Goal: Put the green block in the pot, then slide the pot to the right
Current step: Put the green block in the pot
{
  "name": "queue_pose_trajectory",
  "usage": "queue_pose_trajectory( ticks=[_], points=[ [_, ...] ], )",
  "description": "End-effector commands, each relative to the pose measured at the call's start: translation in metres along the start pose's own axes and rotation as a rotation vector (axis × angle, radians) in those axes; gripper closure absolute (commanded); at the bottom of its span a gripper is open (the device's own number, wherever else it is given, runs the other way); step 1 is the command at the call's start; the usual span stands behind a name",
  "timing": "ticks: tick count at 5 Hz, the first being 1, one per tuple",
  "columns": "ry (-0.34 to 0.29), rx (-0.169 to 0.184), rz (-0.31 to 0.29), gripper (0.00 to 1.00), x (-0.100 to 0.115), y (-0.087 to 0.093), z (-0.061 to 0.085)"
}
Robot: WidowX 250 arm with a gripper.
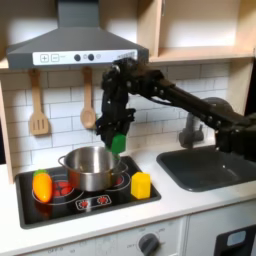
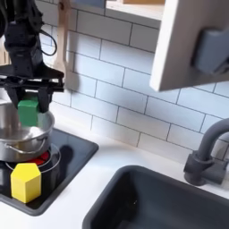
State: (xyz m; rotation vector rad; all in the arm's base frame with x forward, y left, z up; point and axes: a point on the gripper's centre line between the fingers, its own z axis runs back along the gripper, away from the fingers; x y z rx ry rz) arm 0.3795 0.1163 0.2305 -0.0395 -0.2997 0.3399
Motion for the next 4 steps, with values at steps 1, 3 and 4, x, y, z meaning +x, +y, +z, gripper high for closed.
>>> queue_pose_trajectory(
  ticks=[1,3,4],
  points=[
    [0.016,0.045,0.072,1.0,0.001,0.023,-0.012],
    [0.014,0.064,0.087,1.0,0.005,0.034,-0.025],
    [0.028,0.064,0.076,1.0,0.004,0.033,-0.04]
  ],
)
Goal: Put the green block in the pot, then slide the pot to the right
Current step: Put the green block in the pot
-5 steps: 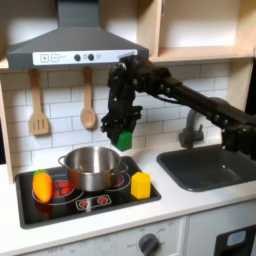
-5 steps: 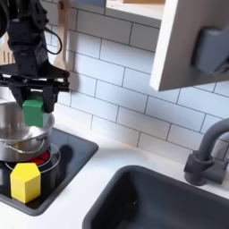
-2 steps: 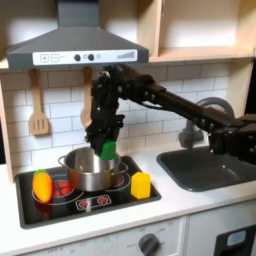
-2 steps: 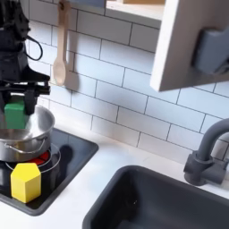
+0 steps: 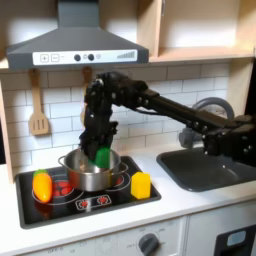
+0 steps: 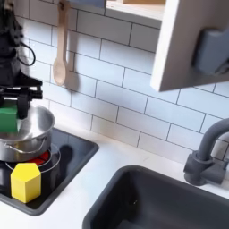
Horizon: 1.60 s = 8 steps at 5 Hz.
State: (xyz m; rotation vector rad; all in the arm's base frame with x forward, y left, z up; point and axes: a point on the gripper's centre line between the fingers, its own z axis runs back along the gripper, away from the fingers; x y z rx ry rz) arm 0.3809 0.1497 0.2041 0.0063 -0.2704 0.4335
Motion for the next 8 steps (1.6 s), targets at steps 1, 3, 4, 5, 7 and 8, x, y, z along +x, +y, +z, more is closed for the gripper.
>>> queue_pose_trajectory(
  ticks=[1,3,4,5,7,8],
  points=[
    [0.017,0.003,-0.022,1.0,-0.002,-0.006,-0.026],
    [0.021,0.017,-0.022,1.0,0.004,-0.005,-0.039],
    [0.045,0.017,-0.021,0.82,0.001,-0.007,-0.047],
    [0.022,0.018,-0.01,0.0,0.005,-0.007,-0.042],
    [0.003,0.011,0.008,0.0,0.008,-0.006,-0.036],
    [-0.004,-0.011,0.011,0.0,0.008,-0.01,-0.032]
  ],
)
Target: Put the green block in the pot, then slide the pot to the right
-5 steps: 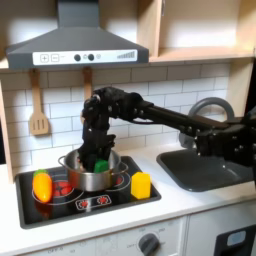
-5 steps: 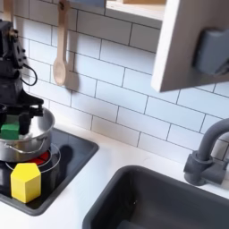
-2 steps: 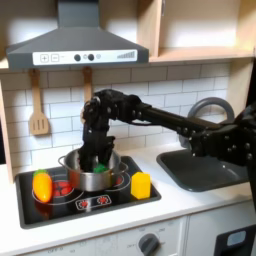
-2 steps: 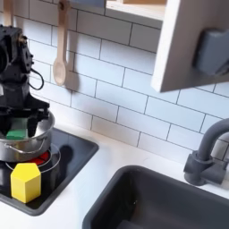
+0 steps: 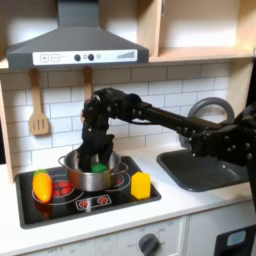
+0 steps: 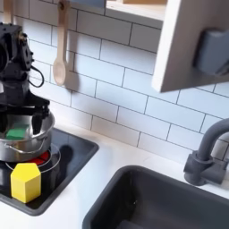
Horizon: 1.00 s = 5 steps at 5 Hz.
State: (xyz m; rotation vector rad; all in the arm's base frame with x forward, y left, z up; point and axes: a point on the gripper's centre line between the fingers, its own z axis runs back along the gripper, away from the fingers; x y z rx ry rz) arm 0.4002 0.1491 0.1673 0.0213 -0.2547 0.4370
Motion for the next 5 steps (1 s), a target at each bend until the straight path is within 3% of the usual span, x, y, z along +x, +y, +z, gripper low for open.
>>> queue_pose_trajectory(
  ticks=[1,2,3,4,5],
  points=[
    [-0.014,-0.122,0.019,0.0,-0.002,-0.012,0.017],
    [-0.036,-0.101,-0.023,0.0,-0.006,-0.014,0.036],
    [-0.057,-0.125,-0.03,0.0,-0.01,-0.013,0.051],
    [-0.089,-0.134,-0.07,0.0,-0.018,-0.017,0.069],
    [-0.086,-0.169,-0.142,0.0,-0.04,-0.029,0.081]
  ],
)
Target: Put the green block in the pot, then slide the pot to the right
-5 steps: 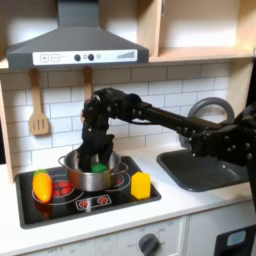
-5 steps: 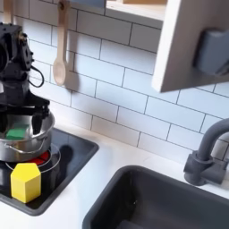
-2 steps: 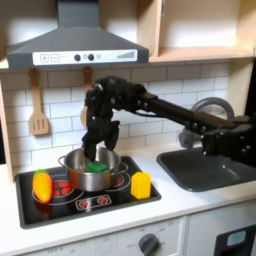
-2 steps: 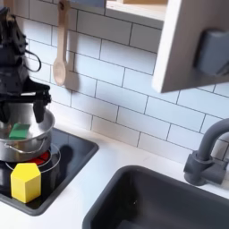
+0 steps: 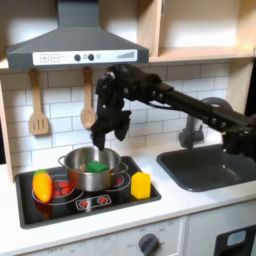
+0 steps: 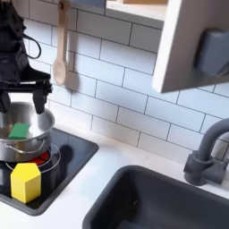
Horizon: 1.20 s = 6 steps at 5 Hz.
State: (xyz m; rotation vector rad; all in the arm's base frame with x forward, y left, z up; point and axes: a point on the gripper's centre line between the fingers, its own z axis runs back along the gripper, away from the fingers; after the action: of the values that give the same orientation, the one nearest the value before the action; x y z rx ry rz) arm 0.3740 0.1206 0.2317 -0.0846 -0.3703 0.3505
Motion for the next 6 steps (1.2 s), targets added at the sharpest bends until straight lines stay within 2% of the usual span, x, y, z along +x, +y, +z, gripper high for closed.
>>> queue_pose_trajectory(
  ticks=[1,2,3,4,5,6],
  points=[
    [0.045,-0.08,-0.161,0.0,-0.057,-0.034,0.017],
    [0.055,-0.123,-0.228,0.0,-0.088,-0.044,0.027],
    [0.064,-0.121,-0.259,0.0,-0.114,-0.04,0.038],
    [0.066,-0.096,-0.269,0.0,-0.133,-0.03,0.043],
    [0.102,-0.038,-0.318,0.0,-0.158,-0.024,0.043],
    [0.11,-0.029,-0.334,0.0,-0.172,-0.02,0.046]
  ],
)
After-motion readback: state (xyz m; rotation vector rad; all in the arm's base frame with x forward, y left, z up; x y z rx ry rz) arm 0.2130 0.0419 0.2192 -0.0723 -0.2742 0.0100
